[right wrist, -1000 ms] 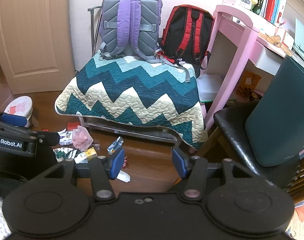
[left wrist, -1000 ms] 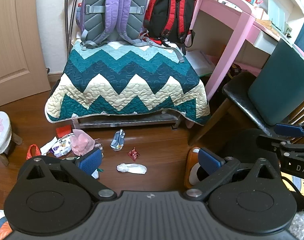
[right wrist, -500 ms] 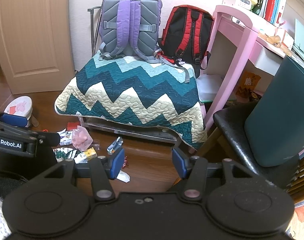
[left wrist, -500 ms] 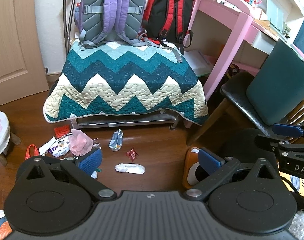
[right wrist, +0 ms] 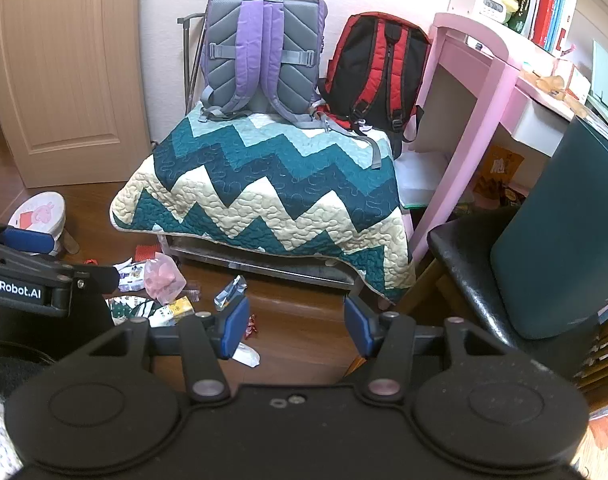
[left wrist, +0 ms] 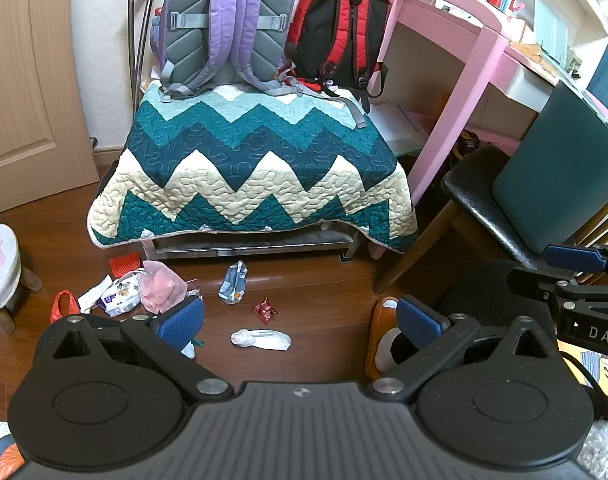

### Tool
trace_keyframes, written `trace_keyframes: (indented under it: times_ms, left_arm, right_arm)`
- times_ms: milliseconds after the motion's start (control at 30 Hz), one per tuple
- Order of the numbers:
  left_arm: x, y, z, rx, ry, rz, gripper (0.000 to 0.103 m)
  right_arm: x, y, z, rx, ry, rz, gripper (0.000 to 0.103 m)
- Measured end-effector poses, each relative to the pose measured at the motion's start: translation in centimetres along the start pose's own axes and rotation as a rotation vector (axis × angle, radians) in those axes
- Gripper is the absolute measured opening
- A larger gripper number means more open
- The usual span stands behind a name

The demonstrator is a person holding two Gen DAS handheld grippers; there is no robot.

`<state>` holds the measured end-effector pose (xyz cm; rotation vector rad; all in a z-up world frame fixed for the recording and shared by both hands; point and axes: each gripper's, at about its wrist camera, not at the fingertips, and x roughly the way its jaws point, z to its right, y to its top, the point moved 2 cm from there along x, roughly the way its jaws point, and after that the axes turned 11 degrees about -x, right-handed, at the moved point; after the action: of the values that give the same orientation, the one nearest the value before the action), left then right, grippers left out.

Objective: Collect trash

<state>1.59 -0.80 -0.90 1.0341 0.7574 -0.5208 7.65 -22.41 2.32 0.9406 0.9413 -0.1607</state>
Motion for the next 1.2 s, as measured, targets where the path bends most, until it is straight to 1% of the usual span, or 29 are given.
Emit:
trace_keyframes:
  times_ms: [600, 800, 1033, 1200]
  left_arm:
    - [0.0, 0.1, -0.2, -0.002, -0.002, -0.001, 0.103]
    - [0.4, 0.4, -0.7, -0.012, -0.004, -0.009, 0.103]
    - [2.0, 1.8, -1.8, -0.016, 0.007, 0.036, 0.103]
    - [4.8, 3.8, -3.8, -0.067, 0.015, 0.038, 0.103]
  right_arm:
    - [0.1, 0.2, -0.1, -0.002, 0.002, 0.000, 0.053]
    - [0.7, 0.7, -0.4, -0.012, 0.015, -0.011, 0.053]
    - [2.6, 1.4, -0.5, -0.038, 0.035, -0.038, 0.053]
    - [5.2, 2.3, -0.7, -0.069, 0.055, -0.064, 0.053]
